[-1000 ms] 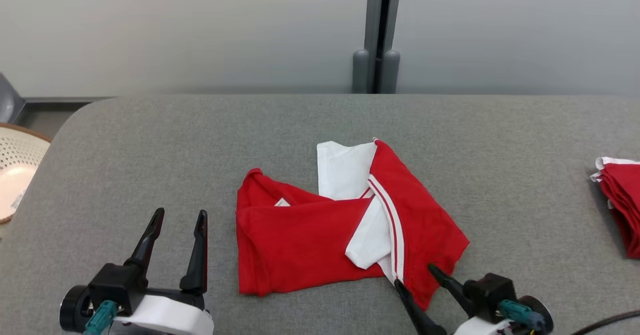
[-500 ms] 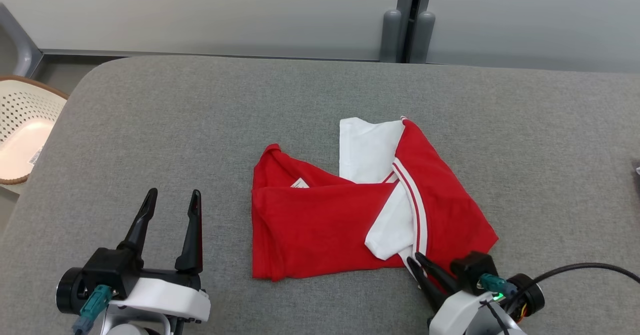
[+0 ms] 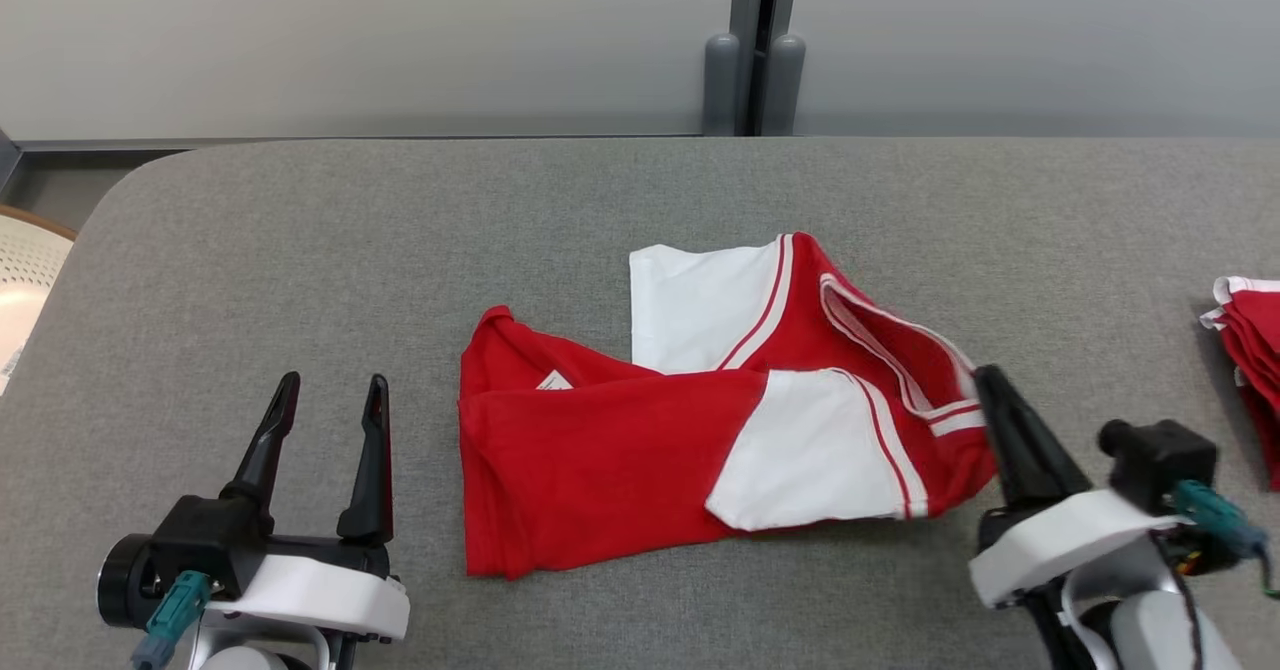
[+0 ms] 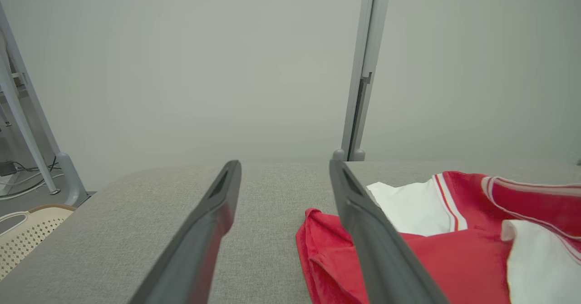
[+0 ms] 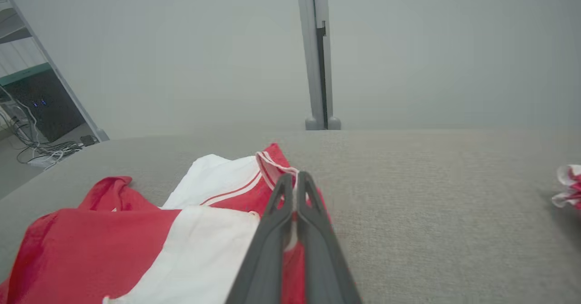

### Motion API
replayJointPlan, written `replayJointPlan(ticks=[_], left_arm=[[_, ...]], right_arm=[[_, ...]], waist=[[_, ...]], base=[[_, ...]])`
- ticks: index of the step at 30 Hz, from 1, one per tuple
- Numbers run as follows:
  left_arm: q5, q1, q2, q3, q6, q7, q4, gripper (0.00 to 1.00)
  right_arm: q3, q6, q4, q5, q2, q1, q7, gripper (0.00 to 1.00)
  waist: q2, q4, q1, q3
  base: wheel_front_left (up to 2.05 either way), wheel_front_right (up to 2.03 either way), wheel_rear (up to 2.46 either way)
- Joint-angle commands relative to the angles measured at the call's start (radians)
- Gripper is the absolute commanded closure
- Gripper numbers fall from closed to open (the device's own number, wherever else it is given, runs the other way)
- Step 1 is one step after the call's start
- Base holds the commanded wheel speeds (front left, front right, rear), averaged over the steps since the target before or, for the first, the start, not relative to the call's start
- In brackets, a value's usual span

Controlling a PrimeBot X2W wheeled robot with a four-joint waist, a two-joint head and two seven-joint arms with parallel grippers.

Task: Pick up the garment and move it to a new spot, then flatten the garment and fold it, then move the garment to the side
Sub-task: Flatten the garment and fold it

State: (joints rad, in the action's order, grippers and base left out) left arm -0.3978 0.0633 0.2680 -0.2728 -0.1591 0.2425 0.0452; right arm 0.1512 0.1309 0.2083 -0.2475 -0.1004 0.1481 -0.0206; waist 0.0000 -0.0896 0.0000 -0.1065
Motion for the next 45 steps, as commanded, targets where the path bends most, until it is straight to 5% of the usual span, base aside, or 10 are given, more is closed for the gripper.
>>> replayJointPlan(ticks=[1, 6, 8, 9, 15, 22, 35, 45], left_arm=[[0.0, -0.004, 0.006, 0.003, 0.0, 0.002, -0.003, 0.0], [-0.001, -0.001, 0.008, -0.003, -0.004, 0.0, -0.006, 0.0], [-0.004, 0.002, 0.009, -0.005, -0.002, -0.002, -0.005, 0.0], [-0.005, 0.004, 0.009, -0.006, -0.001, -0.002, -0.004, 0.0], [-0.007, 0.008, 0.014, -0.008, -0.003, -0.004, 0.001, 0.0], [-0.007, -0.013, 0.021, -0.013, -0.01, -0.011, 0.011, 0.0], [-0.009, -0.072, 0.038, -0.032, -0.03, -0.056, 0.011, 0.0], [-0.019, -0.094, 0.049, -0.037, -0.034, -0.074, 0.009, 0.0]], right_arm=[[-0.025, 0.0, -0.004, -0.009, -0.002, -0.013, -0.007, 1.0], [-0.244, 0.0, 0.04, -0.061, 0.011, -0.042, 0.001, 1.0], [-0.283, 0.0, 0.08, -0.074, 0.01, -0.04, 0.011, 0.2], [-0.303, 0.0, 0.094, -0.096, 0.013, -0.032, 0.001, 0.0], [-0.313, 0.0, 0.125, -0.105, -0.005, -0.008, -0.053, 0.0], [-0.238, 0.0, 0.014, -0.047, -0.058, -0.033, -0.109, 0.0], [-0.139, 0.0, -0.282, 0.01, -0.06, -0.213, 0.048, 0.0], [-0.121, 0.0, -0.334, 0.007, -0.047, -0.27, 0.087, 0.0]], waist=[[0.0, 0.005, 0.0, 0.003], [0.0, 0.023, 0.0, 0.0], [0.0, 0.028, 0.0, -0.005], [0.0, 0.029, 0.0, -0.007], [0.0, 0.036, 0.0, -0.013], [0.0, 0.047, 0.0, 0.012], [0.0, 0.082, 0.0, 0.102], [0.0, 0.097, 0.0, 0.122]], base=[[0.0, 0.0, 0.0], [0.0, 0.0, 0.0], [0.0, 0.0, 0.0], [0.0, 0.0, 0.0], [0.0, 0.0, 0.0], [0.0, 0.0, 0.0], [0.0, 0.0, 0.0], [0.0, 0.0, 0.0]])
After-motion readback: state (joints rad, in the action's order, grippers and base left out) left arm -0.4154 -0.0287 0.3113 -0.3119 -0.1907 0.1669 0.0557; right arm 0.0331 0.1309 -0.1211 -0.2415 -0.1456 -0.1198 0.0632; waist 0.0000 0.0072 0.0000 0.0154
